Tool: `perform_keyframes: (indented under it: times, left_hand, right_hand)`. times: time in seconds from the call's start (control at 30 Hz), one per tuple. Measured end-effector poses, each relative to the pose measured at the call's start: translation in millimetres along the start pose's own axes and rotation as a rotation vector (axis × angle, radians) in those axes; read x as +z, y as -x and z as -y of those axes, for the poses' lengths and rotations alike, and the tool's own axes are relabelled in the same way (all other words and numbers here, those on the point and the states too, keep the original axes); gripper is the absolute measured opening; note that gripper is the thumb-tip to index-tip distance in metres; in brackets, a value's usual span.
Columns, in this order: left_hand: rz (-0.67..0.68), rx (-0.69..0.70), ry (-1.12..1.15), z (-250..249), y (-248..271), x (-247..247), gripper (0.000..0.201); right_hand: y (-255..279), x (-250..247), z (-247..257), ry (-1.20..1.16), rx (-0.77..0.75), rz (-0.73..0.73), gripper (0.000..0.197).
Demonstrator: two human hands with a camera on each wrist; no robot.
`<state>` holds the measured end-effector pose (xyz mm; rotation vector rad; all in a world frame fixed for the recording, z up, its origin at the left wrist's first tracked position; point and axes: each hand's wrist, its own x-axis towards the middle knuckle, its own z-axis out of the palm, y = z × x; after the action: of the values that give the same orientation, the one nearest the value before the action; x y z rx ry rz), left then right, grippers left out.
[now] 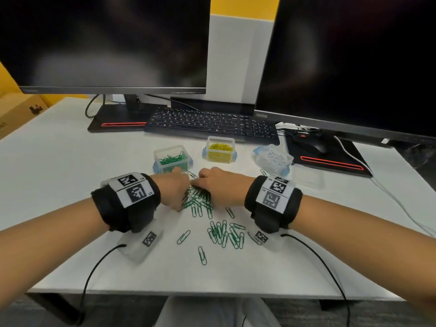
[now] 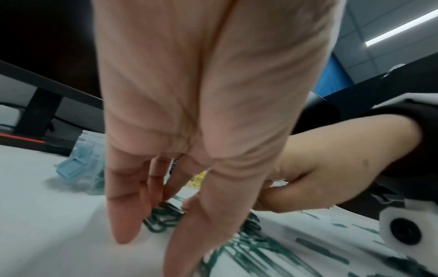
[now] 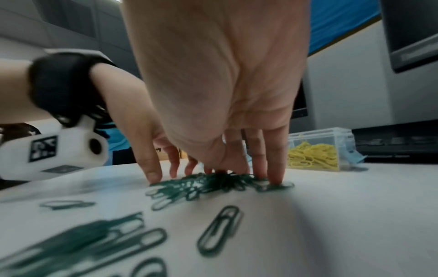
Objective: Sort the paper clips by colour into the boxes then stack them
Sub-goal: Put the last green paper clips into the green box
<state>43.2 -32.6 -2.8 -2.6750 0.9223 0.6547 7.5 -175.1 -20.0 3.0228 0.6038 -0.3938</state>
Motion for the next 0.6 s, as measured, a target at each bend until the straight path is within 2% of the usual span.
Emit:
perform_keyframes:
  times: [0.07, 0.13, 0.23, 0.33, 0.47, 0.6]
  left_hand:
    - [-0.032, 0.017, 0.016, 0, -3, 1, 0.04]
    - [-0.121, 0.036, 0.04, -3, -7, -1, 0.037]
    - [-0.153, 0.071, 0.036, -10, -12, -2, 0.037]
    - [-0.129, 0.094, 0.056, -14, -17, 2, 0.04]
    - [-0.036, 0.159, 0.068, -36, -17, 0, 0.036]
    - [-0.042, 0.23, 0.093, -56, -18, -10, 0.038]
  right_hand:
    - [12, -3, -5, -0.046, -0.028, 0.022, 0.058]
    - [28, -10, -16, -0.158, 0.023, -0.008, 0.058]
    - [59, -19, -52, -0.251, 0.313, -0.092, 0.055]
    - [90, -19, -82, -0.147, 0.464, 0.019, 0.033]
    - [110, -9, -90, -0.131, 0.547, 0.061, 0.048]
    - [102, 2, -84, -0.034, 0.513, 0.097, 0.035]
